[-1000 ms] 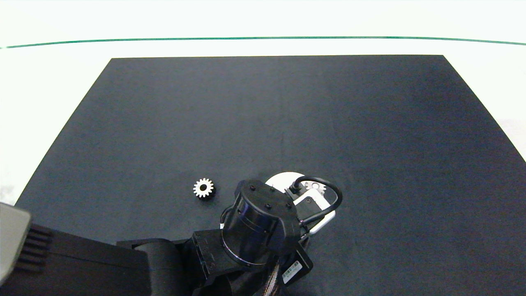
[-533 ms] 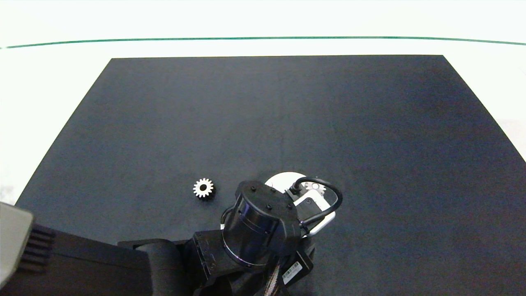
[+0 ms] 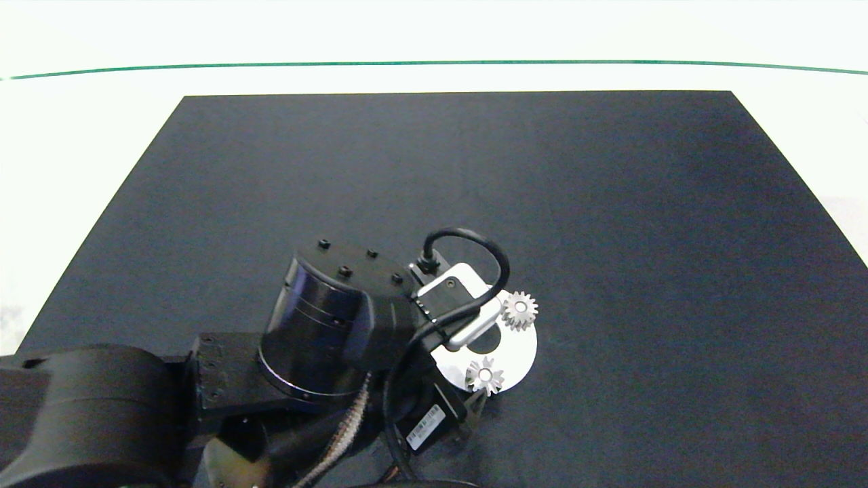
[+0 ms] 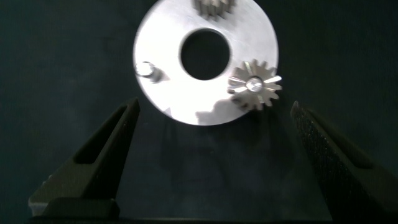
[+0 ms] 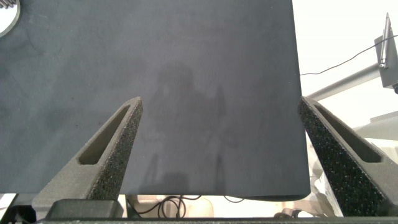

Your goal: Install three planetary gears onto the carrier pins

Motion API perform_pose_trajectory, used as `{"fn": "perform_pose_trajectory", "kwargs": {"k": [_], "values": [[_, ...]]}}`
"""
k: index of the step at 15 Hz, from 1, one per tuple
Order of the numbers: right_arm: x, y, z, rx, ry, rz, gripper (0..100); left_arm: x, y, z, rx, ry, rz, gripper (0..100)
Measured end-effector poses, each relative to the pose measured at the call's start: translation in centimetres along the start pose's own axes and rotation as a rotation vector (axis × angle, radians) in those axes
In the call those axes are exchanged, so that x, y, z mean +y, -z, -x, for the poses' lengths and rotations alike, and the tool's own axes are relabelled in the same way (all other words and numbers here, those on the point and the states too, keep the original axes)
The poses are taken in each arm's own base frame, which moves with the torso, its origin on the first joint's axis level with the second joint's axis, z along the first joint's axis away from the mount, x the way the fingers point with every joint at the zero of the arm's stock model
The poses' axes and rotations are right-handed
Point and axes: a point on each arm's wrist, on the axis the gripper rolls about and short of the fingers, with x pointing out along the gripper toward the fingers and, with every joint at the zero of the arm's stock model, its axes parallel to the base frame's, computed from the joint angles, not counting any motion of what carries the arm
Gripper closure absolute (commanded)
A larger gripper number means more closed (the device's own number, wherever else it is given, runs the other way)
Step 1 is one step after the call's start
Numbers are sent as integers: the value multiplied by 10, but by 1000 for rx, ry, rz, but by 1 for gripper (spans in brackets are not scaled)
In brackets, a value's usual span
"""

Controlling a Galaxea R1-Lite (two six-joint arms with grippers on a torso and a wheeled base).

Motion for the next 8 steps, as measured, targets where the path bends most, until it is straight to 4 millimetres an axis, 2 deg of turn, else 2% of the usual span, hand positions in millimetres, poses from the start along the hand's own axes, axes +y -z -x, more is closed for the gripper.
{"fn": "perform_pose_trajectory", "kwargs": {"k": [3, 8], "values": [[-1, -2, 1, -9, 4, -4, 0, 36, 8, 7, 17, -71, 53, 0], [-2, -4, 3, -20, 7, -8, 0, 87, 34, 3, 58, -126, 132, 0]]}}
